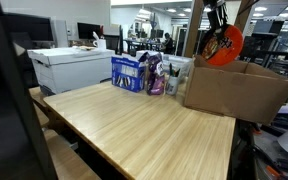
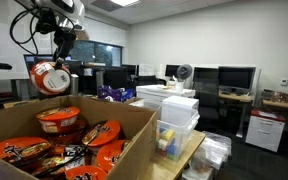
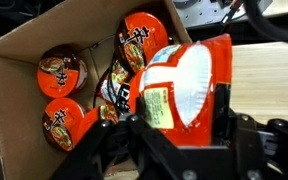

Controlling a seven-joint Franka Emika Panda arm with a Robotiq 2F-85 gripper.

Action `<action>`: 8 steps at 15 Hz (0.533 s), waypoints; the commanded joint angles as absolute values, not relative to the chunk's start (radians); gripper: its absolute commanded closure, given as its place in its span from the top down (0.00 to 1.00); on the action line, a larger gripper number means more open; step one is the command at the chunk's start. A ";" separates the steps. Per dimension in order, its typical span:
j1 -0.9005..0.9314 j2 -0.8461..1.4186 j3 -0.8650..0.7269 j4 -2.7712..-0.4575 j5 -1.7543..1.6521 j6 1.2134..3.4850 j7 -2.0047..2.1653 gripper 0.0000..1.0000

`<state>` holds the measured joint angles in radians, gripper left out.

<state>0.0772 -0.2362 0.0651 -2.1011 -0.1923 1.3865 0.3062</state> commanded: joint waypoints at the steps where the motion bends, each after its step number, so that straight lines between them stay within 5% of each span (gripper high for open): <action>1: 0.064 -0.259 0.090 -2.154 -0.253 1.399 0.330 0.32; 8: 0.085 -0.240 0.118 -2.192 -0.348 1.494 0.306 0.32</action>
<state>0.0821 -0.2352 0.0995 -2.1633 -0.3197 1.4388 0.3099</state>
